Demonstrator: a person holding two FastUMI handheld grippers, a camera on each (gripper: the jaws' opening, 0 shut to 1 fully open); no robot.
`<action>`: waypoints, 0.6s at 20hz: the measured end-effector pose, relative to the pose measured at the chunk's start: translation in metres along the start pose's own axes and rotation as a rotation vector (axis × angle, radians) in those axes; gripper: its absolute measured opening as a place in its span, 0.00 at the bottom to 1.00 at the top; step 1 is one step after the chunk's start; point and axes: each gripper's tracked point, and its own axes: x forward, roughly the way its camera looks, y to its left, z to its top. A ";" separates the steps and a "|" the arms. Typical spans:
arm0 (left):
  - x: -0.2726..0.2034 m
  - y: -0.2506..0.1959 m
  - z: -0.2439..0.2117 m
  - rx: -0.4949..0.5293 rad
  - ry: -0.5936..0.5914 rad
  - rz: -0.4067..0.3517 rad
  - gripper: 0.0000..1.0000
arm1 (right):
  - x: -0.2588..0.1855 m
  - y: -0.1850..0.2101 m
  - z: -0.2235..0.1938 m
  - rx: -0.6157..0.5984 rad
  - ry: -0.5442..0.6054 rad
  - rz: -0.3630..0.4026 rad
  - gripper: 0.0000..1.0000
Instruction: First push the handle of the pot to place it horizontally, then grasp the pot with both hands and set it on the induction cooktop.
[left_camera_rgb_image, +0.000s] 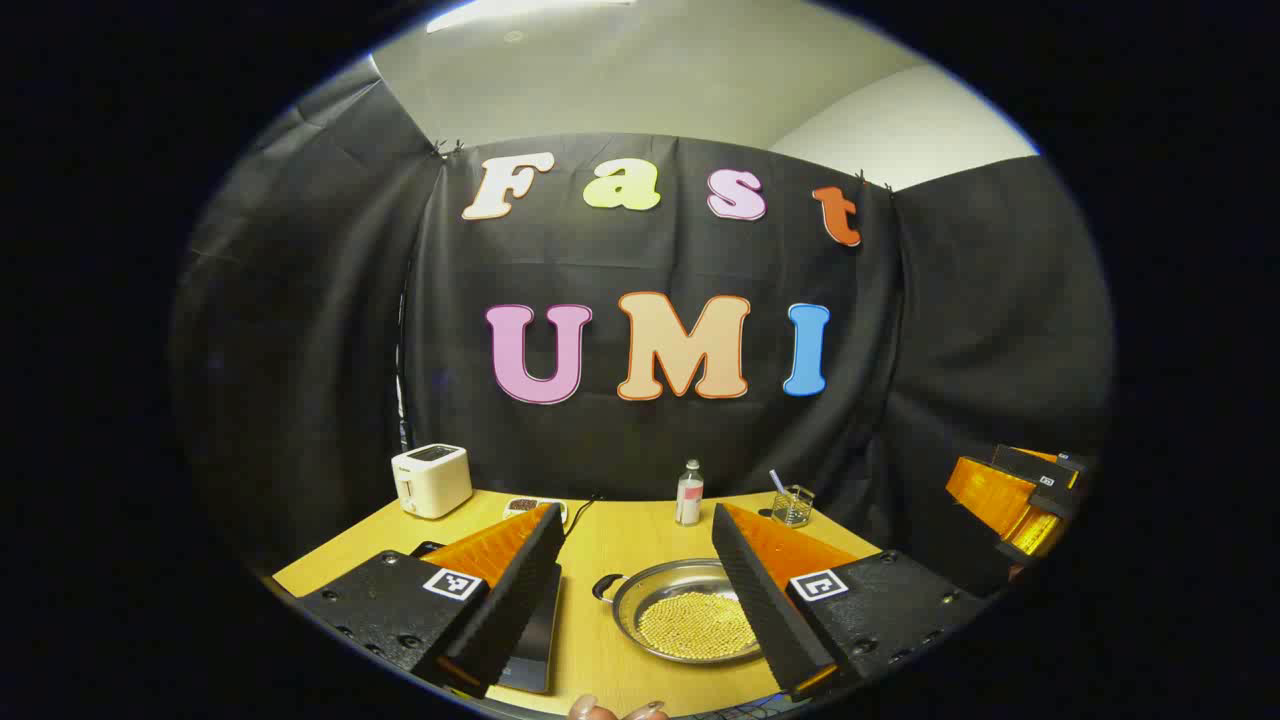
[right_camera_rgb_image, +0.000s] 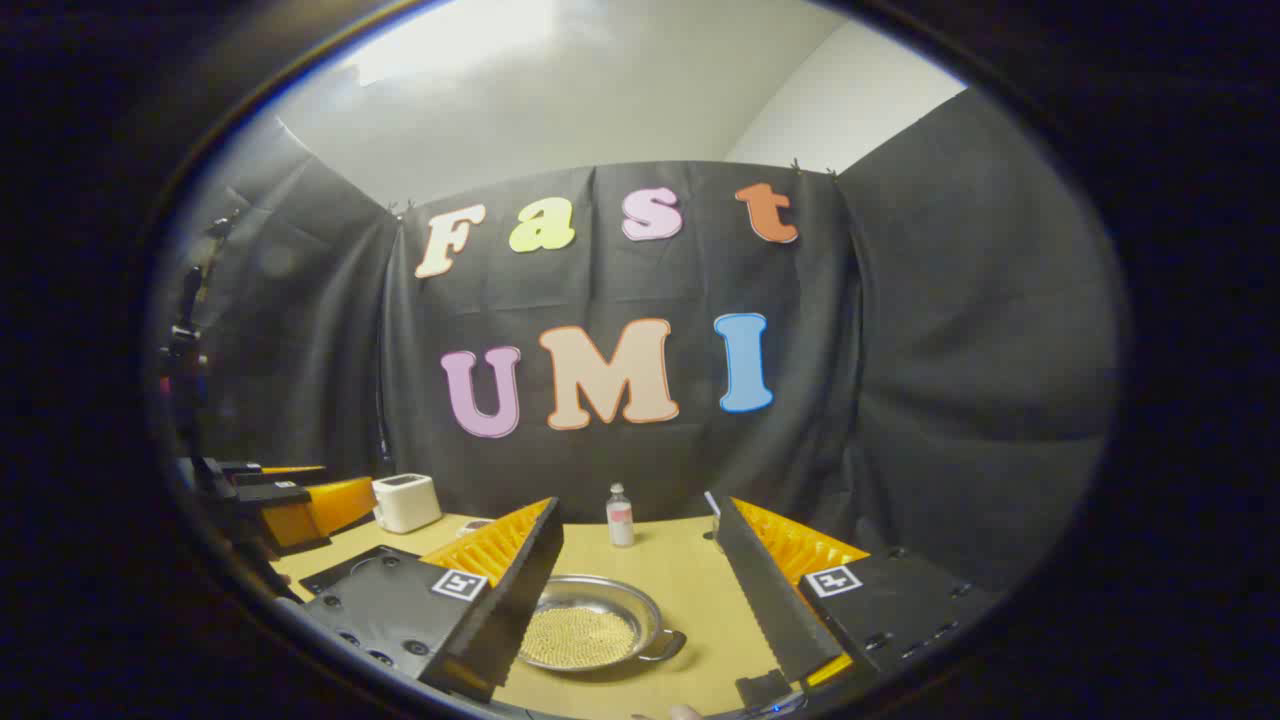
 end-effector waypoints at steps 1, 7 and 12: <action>0.001 0.002 -0.002 0.007 0.008 -0.002 0.93 | 0.001 0.000 -0.004 0.001 0.015 -0.007 0.94; 0.015 0.014 -0.014 0.034 0.026 -0.074 0.96 | 0.001 -0.002 -0.008 -0.037 0.000 -0.104 0.94; 0.026 0.027 -0.002 0.014 0.000 -0.074 0.96 | 0.002 -0.008 0.019 -0.098 -0.060 -0.146 0.94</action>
